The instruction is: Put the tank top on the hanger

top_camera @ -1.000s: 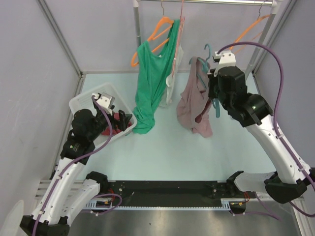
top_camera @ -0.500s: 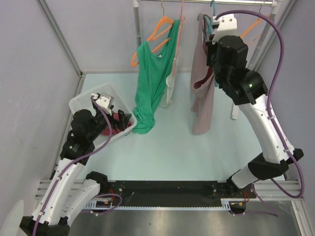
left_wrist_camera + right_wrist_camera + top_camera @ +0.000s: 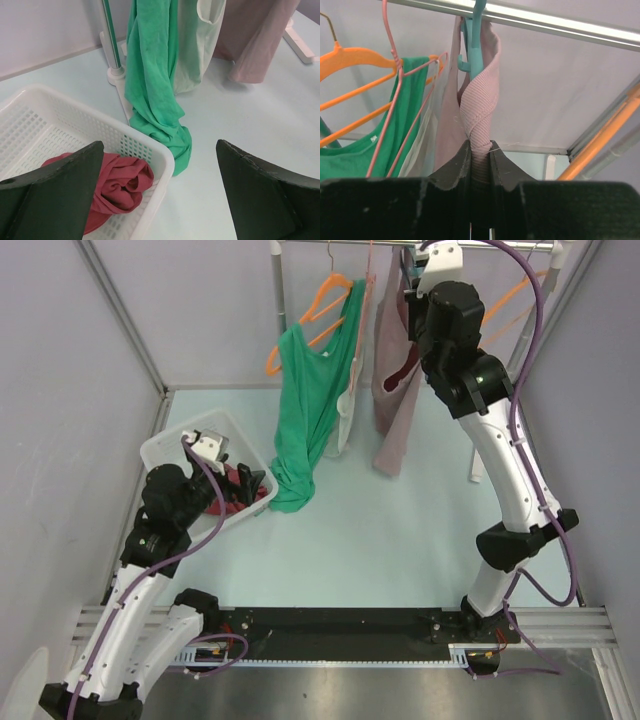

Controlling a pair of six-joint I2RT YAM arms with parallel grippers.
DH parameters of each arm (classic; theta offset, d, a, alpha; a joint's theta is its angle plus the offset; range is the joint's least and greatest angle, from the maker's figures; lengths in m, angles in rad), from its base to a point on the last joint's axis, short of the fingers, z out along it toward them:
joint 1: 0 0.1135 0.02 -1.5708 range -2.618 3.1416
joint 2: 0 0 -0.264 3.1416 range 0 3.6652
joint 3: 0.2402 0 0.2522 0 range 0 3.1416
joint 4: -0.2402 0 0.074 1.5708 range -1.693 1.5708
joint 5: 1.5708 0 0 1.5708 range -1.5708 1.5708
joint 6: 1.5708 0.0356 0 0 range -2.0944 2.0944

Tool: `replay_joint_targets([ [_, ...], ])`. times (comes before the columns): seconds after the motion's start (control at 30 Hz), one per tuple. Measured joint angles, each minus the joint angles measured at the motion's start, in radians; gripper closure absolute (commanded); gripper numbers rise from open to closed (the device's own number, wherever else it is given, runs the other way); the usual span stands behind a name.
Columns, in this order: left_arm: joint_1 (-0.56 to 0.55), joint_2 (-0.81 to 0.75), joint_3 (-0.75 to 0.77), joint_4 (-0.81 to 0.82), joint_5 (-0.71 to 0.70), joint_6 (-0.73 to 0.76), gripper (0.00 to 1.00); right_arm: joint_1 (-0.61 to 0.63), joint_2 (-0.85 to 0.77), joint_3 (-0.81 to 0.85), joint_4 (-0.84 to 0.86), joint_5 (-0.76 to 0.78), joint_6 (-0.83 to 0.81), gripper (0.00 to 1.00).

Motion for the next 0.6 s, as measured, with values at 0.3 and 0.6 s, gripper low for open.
replay_joint_targets([
  [0.3, 0.003, -0.007, -0.003, 0.0, 0.0, 0.0, 0.01, -0.056, 0.057, 0.003, 0.054, -0.07, 0.012, 1.0],
  [0.6, 0.005, -0.007, -0.005, -0.002, 0.001, 0.0, 0.01, -0.073, 0.096, -0.017, 0.053, -0.116, 0.051, 1.0],
])
